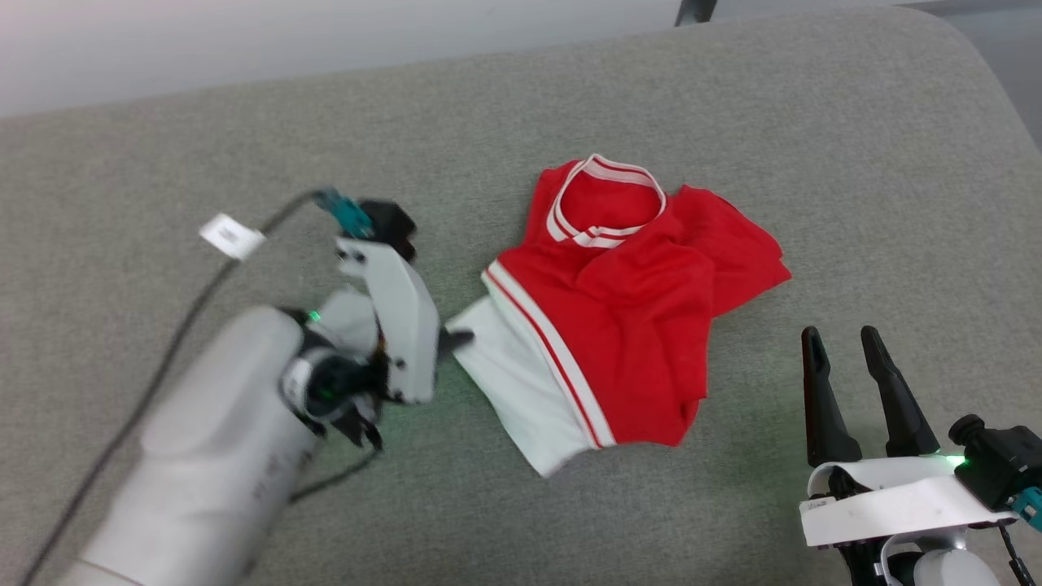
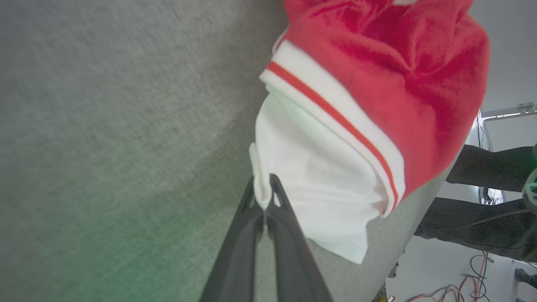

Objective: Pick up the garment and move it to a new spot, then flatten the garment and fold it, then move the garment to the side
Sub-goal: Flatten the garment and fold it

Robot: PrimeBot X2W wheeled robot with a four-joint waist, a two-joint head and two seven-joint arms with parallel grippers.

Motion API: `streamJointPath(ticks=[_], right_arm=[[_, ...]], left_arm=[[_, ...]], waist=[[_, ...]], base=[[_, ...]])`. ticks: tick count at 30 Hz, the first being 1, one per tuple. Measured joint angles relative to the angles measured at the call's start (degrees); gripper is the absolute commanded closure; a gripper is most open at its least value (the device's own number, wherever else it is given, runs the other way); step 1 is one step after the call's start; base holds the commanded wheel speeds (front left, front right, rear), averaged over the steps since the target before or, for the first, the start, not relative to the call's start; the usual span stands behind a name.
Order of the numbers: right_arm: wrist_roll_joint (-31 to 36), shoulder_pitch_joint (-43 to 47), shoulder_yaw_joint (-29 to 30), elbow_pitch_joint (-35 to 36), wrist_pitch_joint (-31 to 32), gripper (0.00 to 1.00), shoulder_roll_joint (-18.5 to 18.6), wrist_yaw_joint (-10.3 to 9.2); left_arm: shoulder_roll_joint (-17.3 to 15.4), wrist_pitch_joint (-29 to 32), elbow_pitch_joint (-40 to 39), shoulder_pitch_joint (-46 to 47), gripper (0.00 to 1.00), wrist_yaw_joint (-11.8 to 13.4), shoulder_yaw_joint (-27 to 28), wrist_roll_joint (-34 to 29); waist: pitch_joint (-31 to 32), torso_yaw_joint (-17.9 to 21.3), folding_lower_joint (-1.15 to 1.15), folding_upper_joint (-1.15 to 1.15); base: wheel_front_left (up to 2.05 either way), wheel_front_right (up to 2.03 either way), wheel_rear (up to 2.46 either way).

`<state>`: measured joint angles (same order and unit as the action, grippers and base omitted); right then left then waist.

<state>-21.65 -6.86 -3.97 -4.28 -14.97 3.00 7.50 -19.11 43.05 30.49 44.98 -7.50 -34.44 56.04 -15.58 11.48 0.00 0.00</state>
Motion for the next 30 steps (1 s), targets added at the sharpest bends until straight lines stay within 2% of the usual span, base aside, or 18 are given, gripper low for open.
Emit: streamJointPath(ticks=[8,17,24,30], right_arm=[[0.54,0.26,0.08,-0.48,-0.01,0.0,-0.03,0.0],[1.41,0.26,-0.18,-0.42,-0.01,0.0,-0.03,0.0],[1.59,0.21,-0.48,-0.11,-0.01,0.0,-0.02,0.0],[2.02,0.01,-0.74,0.21,0.0,0.0,-0.03,0.0]], left_arm=[[-7.58,-0.05,1.71,7.6,1.0,0.04,3.11,-0.44],[-13.29,2.89,4.41,11.49,1.0,2.21,3.21,-3.24],[-14.8,-1.8,8.51,10.76,1.0,3.55,2.14,-6.94],[-14.15,-5.56,13.27,10.73,1.0,3.81,1.65,-8.23]], waist=[[1.03,-2.68,0.0,0.0],[1.38,-4.68,0.0,0.0],[-0.06,-4.34,0.0,0.0],[-1.38,-3.41,0.0,0.0]], base=[[0.0,0.0,0.0],[0.0,0.0,0.0],[0.0,0.0,0.0],[0.0,0.0,0.0]])
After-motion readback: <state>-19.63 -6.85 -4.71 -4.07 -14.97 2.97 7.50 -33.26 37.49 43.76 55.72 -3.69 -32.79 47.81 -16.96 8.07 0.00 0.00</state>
